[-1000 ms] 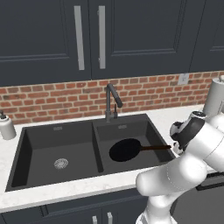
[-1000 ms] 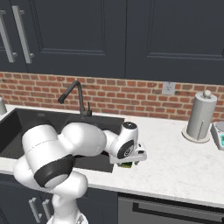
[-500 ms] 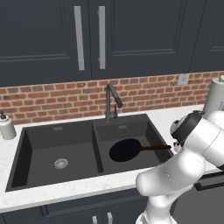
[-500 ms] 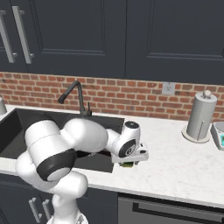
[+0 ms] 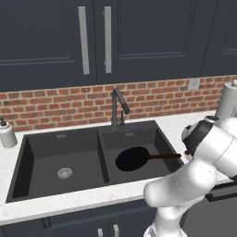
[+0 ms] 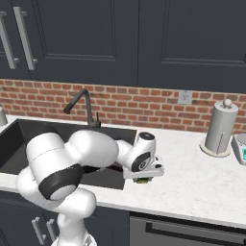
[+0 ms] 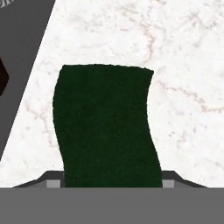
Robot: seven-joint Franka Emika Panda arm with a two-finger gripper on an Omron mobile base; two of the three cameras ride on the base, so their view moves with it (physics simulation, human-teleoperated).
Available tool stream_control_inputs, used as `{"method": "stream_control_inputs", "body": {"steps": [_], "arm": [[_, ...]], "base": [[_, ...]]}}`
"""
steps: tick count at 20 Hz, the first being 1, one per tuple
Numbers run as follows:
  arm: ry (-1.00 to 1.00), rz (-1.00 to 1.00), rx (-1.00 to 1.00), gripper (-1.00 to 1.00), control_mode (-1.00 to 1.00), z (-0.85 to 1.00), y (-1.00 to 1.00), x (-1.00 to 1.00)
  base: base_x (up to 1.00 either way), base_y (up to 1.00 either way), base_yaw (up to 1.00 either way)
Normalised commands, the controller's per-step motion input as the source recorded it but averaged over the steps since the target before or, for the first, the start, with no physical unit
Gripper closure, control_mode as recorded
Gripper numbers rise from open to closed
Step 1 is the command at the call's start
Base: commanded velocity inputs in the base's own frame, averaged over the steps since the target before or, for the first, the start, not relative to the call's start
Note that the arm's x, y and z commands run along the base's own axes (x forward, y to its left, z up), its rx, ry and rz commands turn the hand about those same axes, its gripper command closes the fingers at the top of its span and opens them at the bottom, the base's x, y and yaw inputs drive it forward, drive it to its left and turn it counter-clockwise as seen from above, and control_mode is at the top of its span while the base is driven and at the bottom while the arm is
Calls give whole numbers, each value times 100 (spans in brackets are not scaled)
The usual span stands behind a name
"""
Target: Pick the pan and sponge and place them into the sink. Then turn on the water.
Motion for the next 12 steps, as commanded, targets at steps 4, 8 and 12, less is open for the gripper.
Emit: {"method": "stream_control_inputs", "body": {"steps": [4,8,12], "arm": [[-4,15,0,100,-100,70,0,-45],[-8,10,0,100,-100,97,0,-32],[0,12,0,100,-100,79,16,-21]], "base": [[0,0,0],[0,0,0],[0,0,0]]}}
